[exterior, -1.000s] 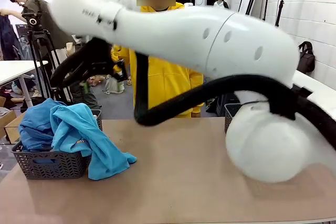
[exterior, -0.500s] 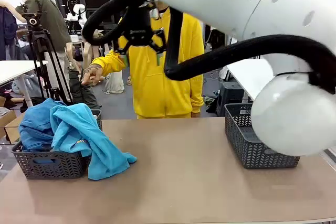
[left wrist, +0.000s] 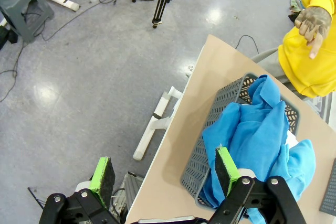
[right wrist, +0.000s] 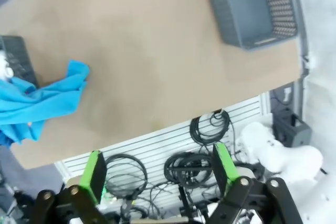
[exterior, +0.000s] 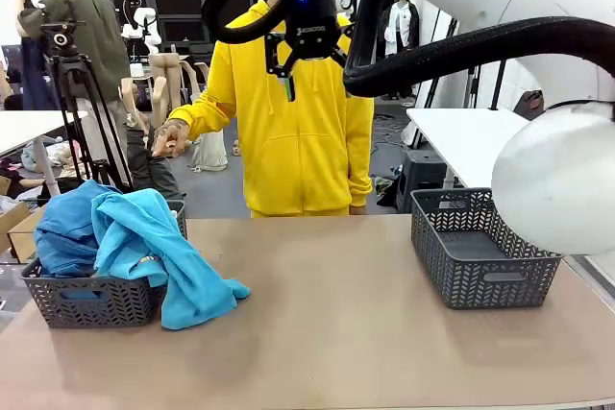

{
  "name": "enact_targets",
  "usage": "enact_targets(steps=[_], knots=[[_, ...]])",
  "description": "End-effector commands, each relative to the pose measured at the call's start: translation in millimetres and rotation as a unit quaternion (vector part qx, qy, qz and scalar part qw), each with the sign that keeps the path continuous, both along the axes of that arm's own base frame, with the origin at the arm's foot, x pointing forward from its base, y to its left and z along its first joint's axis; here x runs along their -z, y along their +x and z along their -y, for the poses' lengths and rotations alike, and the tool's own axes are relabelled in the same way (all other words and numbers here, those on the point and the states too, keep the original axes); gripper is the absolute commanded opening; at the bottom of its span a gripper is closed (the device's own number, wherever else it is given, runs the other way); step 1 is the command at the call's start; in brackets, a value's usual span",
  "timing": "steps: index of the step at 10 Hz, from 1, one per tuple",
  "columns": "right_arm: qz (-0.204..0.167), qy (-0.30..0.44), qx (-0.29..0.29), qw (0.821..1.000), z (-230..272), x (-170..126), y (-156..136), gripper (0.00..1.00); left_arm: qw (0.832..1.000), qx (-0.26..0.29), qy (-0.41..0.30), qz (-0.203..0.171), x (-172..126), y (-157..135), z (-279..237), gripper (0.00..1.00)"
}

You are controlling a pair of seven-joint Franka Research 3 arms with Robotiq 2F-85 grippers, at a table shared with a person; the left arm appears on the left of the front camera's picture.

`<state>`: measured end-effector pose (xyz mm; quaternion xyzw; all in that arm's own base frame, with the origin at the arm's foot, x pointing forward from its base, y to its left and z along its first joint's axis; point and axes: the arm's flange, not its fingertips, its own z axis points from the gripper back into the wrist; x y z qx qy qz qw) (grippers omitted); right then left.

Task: Sort the tops and bottoms.
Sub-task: Sort the clothes according to human instructions.

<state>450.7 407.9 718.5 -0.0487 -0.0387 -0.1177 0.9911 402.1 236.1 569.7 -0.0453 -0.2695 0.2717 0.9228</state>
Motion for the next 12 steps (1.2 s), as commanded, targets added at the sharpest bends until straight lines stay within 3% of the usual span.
enact_targets(steps=[1,4,5,7,8,9,10,12], knots=[[0.015,-0.001,-0.018,1.0,-17.5,5.9,-2.9,1.0,1.0,-0.005,-0.001,0.001,-1.0,-0.1,-1.0,1.0],[0.015,-0.001,-0.018,1.0,-17.5,5.9,-2.9,1.0,1.0,0.0,0.0,0.0,0.0,0.0,0.0,1.0],[0.0,0.004,-0.018,1.0,-19.5,9.1,-5.1,1.0,0.998,0.054,0.009,0.026,-19.8,-7.1,38.4,1.0],[0.014,-0.002,-0.019,1.0,57.2,25.5,-21.5,1.0,0.989,0.14,-0.01,0.055,-32.5,0.2,117.9,1.0],[0.018,0.044,0.0,0.999,95.2,36.4,-41.8,1.0,0.986,0.155,0.005,0.062,-28.6,5.9,165.6,1.0],[0.049,0.031,0.054,0.997,125.9,46.5,-60.9,1.0,0.984,0.166,0.019,0.065,-21.0,10.0,204.0,1.0],[0.061,0.049,0.058,0.995,152.3,56.4,-83.6,1.0,0.982,0.179,0.022,0.052,-13.6,10.4,235.2,1.0],[0.036,0.031,0.026,0.999,191.4,94.3,-108.5,1.0,0.983,0.172,0.043,0.046,13.4,15.0,276.0,1.0]])
